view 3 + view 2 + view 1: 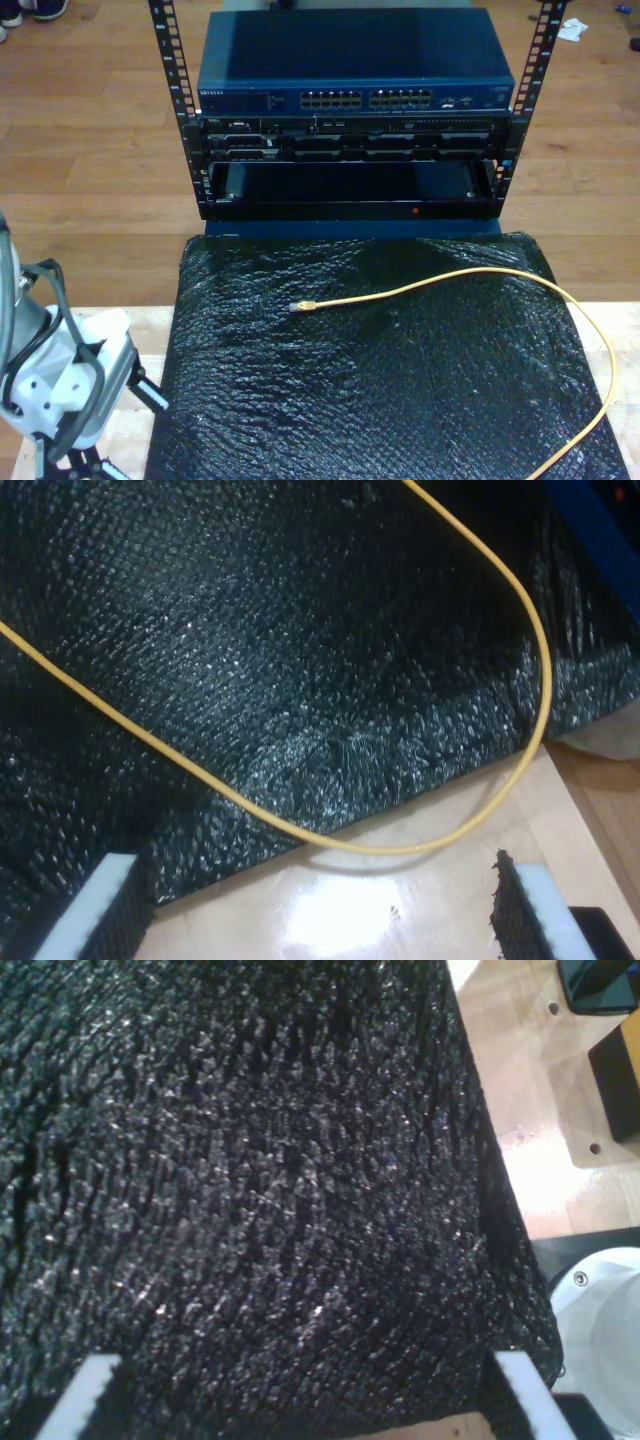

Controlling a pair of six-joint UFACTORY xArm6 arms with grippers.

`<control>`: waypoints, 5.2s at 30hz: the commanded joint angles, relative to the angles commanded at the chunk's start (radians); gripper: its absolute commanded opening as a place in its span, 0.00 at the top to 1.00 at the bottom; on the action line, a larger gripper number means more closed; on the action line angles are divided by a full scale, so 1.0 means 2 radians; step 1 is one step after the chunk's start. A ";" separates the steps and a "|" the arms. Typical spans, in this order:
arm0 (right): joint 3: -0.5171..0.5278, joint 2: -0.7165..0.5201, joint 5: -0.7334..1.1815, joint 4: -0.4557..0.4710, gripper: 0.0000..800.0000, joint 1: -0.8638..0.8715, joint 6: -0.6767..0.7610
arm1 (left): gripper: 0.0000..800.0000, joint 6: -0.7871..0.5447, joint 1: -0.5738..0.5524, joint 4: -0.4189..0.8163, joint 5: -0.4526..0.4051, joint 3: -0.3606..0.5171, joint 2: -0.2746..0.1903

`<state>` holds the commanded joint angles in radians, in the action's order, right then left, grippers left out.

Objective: Grab the cable and plug it in

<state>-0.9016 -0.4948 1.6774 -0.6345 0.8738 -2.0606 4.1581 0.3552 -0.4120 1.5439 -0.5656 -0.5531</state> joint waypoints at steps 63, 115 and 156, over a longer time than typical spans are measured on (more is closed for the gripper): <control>-0.074 0.150 -0.229 0.081 0.01 -0.417 0.209 | 0.00 0.012 -0.007 -0.002 -0.018 -0.038 0.075; -0.128 0.348 -0.437 0.301 0.02 -0.676 0.464 | 0.00 0.028 -0.005 -0.002 -0.060 -0.033 0.095; -0.117 0.402 -0.504 0.381 0.42 -0.732 0.532 | 0.00 0.032 -0.005 -0.002 -0.060 -0.033 0.095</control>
<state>-1.1348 0.3092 0.6694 0.1281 -0.5900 -0.9973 4.2225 0.3460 -0.4150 1.4243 -0.6316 -0.3629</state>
